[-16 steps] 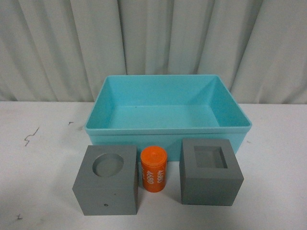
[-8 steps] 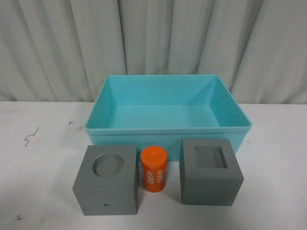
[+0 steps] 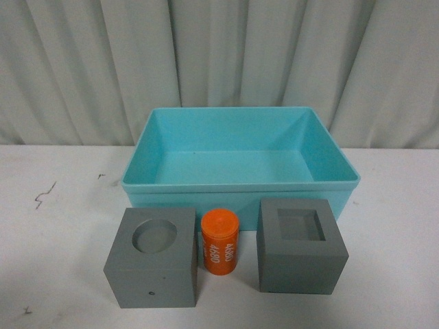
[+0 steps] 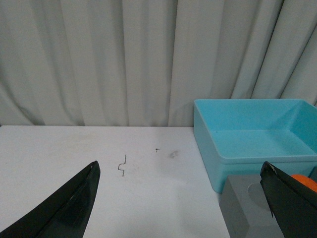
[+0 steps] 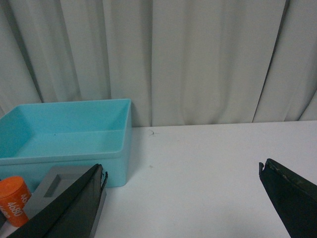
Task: Place gray and orange parts in blue box
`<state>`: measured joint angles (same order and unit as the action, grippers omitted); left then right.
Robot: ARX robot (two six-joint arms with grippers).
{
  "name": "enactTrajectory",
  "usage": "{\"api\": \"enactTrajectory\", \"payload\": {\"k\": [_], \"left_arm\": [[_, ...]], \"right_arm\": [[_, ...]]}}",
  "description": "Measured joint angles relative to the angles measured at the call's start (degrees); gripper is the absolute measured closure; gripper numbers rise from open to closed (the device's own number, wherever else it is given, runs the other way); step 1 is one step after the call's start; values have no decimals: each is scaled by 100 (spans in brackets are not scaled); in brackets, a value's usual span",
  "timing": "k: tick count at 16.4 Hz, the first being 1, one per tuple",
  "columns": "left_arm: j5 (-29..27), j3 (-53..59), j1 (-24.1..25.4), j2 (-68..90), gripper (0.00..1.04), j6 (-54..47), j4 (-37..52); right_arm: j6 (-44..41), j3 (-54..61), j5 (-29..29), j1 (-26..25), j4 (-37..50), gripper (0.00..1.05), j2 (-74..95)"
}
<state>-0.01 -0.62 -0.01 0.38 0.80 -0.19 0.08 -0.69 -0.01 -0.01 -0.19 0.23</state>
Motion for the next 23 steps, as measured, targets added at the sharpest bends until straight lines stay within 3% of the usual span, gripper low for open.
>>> {"api": "enactTrajectory", "payload": {"k": [5,6,10,13,19,23], "left_arm": [[0,0,0,0,7,0,0],[-4,0,0,0,7,0,0],[2,0,0,0,7,0,0],[0,0,0,0,7,0,0],[0,0,0,0,7,0,0],[0,0,0,0,7,0,0]], "right_arm": [[4,-2,-17,-4,-31,6,4],[236,-87,-297,-79,-289,6,162],[984,-1207,-70,614,1626,6,2763],[1443,-2284,26,999,2135,6,4889],[2245,-4288,-66,1497,684,6,7976],[2455,-4465,-323,1526,275,6,8961]]}}
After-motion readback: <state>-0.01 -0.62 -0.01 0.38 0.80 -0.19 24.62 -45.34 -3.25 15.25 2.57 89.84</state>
